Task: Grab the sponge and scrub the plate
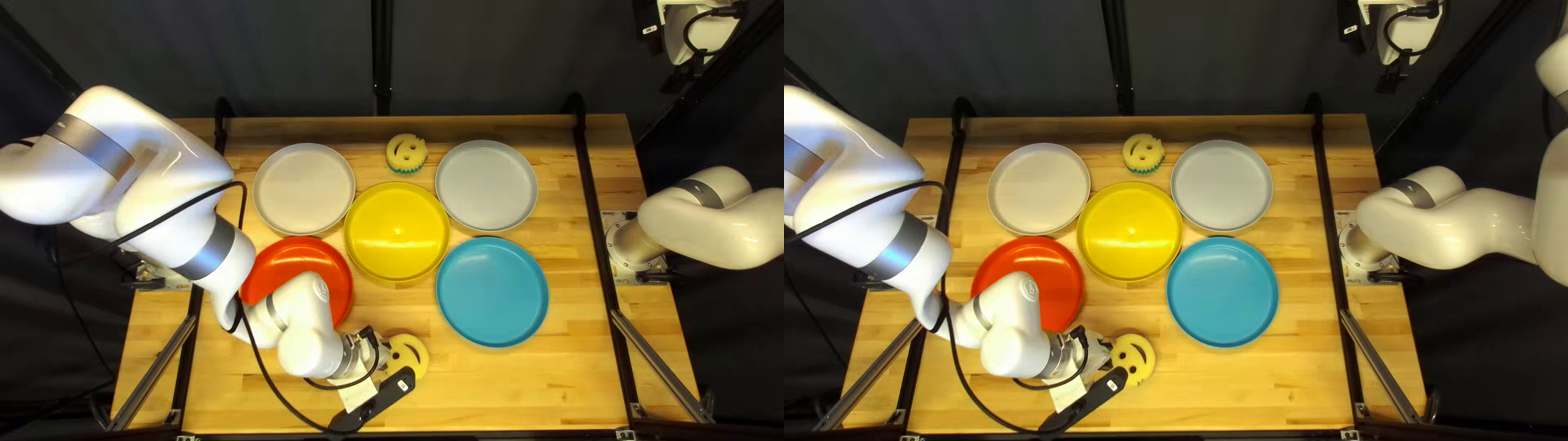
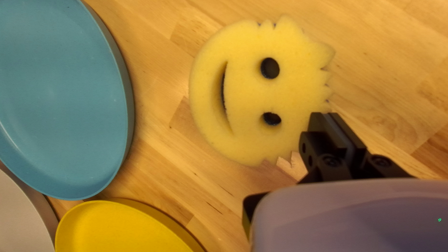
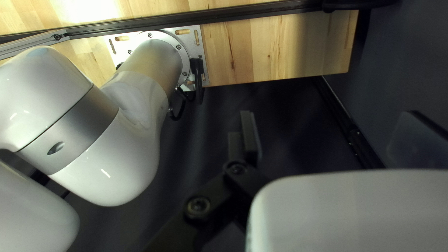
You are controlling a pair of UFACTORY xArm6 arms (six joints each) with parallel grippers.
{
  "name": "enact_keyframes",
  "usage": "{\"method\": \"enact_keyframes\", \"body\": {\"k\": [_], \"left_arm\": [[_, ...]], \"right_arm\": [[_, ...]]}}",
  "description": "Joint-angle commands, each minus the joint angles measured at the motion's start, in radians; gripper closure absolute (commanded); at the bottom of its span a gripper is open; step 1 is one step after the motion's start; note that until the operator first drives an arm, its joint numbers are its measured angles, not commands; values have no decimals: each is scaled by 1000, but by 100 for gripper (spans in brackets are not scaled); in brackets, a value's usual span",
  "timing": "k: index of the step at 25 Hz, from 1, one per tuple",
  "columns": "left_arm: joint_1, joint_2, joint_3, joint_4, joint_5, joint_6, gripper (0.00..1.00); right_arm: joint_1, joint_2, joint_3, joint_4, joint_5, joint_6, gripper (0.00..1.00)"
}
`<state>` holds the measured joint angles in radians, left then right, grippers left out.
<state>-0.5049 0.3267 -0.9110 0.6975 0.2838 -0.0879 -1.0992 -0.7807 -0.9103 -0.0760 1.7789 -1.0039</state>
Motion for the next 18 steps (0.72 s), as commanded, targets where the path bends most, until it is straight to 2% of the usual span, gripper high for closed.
{"method": "enact_keyframes", "body": {"k": [1,5,6,7,18], "left_arm": [[0,0,0,0,0,0,100],[0,0,0,0,0,0,100],[0,0,0,0,0,0,85],[0,0,0,0,0,0,0],[-1,-1,1,22,2,-25,0]], "right_arm": [[0,0,0,0,0,0,0],[0,0,0,0,0,0,0],[0,0,0,0,0,0,0],[0,0,0,0,0,0,0],[0,0,0,0,0,0,0]]}}
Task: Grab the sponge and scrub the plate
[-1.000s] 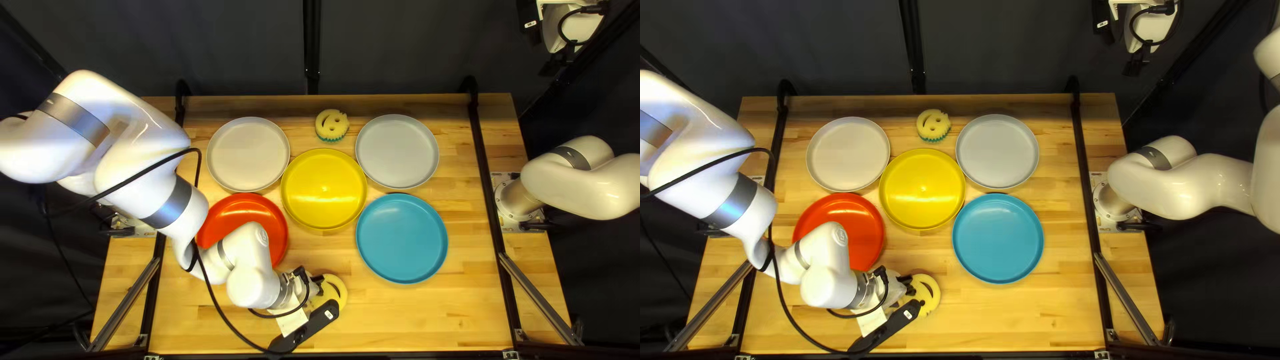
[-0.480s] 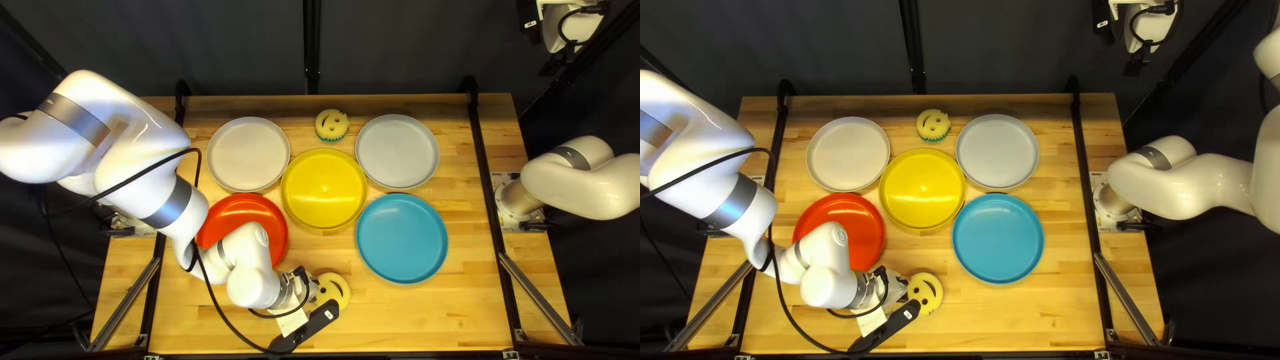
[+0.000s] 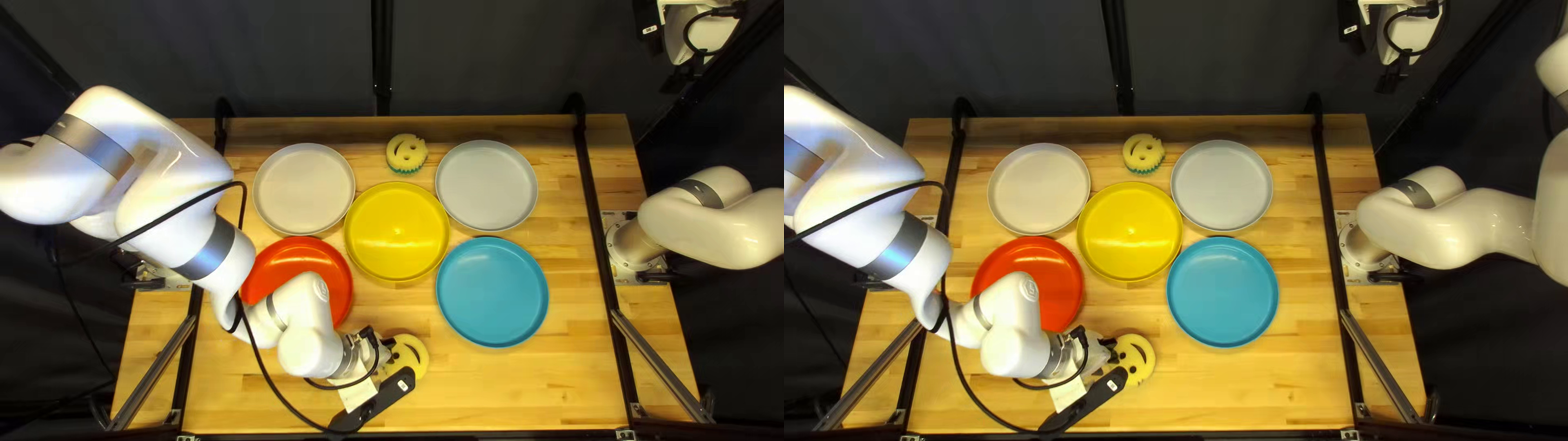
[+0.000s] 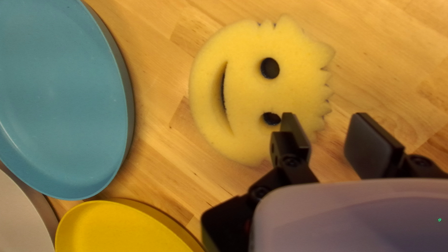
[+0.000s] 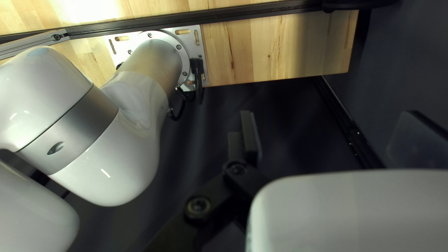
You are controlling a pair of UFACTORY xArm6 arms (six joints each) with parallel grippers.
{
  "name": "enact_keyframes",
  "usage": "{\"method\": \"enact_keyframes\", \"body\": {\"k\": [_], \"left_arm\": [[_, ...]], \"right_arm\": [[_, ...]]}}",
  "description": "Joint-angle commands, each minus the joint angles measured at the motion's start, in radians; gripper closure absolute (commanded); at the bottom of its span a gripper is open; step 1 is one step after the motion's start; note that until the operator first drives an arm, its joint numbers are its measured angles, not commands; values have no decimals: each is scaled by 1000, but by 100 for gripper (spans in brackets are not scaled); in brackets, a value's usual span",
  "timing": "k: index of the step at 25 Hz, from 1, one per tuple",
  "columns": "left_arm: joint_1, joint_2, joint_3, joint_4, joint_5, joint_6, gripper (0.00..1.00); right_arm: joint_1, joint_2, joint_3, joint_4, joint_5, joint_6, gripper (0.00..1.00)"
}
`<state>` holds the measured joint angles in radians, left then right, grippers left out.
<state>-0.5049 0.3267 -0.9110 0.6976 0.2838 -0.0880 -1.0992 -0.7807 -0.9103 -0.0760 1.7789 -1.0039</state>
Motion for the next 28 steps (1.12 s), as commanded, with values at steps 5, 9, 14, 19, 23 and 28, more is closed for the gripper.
{"method": "enact_keyframes", "body": {"k": [5,9,14,19,23,28], "left_arm": [[1,37,-41,47,12,-40,0],[3,46,-46,68,10,-52,0],[3,30,-24,82,3,-68,1],[2,29,-22,85,3,-72,100],[2,29,-22,85,3,-72,100],[2,29,-22,85,3,-72,100]], "right_arm": [[0,0,0,0,0,0,0],[0,0,0,0,0,0,0],[0,0,0,0,0,0,0],[0,0,0,0,0,0,0],[0,0,0,0,0,0,0],[0,0,0,0,0,0,0]]}}
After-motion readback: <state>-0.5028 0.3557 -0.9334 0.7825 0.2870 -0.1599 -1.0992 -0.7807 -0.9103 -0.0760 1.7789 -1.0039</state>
